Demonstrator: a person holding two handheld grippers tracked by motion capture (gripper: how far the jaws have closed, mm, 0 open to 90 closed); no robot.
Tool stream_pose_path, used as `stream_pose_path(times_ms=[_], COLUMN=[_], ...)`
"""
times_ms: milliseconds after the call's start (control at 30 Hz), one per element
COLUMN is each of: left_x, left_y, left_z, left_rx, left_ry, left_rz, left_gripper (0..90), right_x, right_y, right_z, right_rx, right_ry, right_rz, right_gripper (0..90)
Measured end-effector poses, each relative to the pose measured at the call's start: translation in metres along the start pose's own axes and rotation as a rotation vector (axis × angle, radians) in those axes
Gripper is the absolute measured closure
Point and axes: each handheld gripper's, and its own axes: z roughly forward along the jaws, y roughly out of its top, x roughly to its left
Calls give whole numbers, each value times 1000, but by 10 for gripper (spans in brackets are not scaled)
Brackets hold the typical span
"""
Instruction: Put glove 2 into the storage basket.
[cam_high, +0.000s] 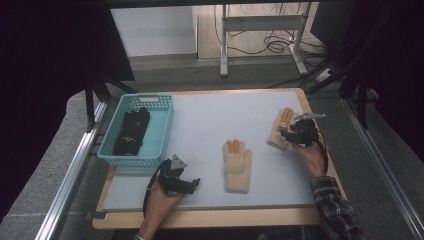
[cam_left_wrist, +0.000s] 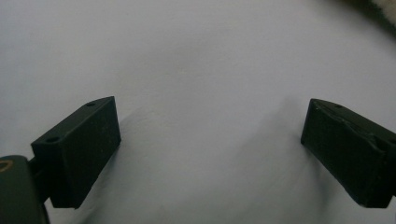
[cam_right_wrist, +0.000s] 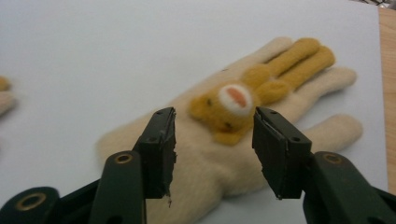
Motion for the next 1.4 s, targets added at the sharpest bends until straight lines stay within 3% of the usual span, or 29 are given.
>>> stream_pose_path(times_ms=[233,500,567,667,833,967,1233,1400], left_x=[0,0,0,0,0,0,0,0], left_y=[0,0,0,0,0,0,0,0], left_z=[0,0,0,0,0,0,0,0], left_rx=[0,0,0,0,0,0,0,0], left_ry=[0,0,0,-1,0,0,0,0], left_rz=[0,0,0,0,0,0,-1,-1], left_gripper=[51,51,51,51,51,51,51,51], right_x=[-8,-7,-6,-6,-2,5,20,37], right_y=[5,8,6,5,9,11,16,19], right_z=[23,37,41,40,34,20,-4,-26], right_rx=[31,48,49,48,71,37,-5,-39], right_ry=[-24,-15,-15,-24,-48,-36,16,78], right_rz=[-8,-10,-1,9,-25,-46,-76,-102], right_gripper=[384,376,477,524,568,568,568,567])
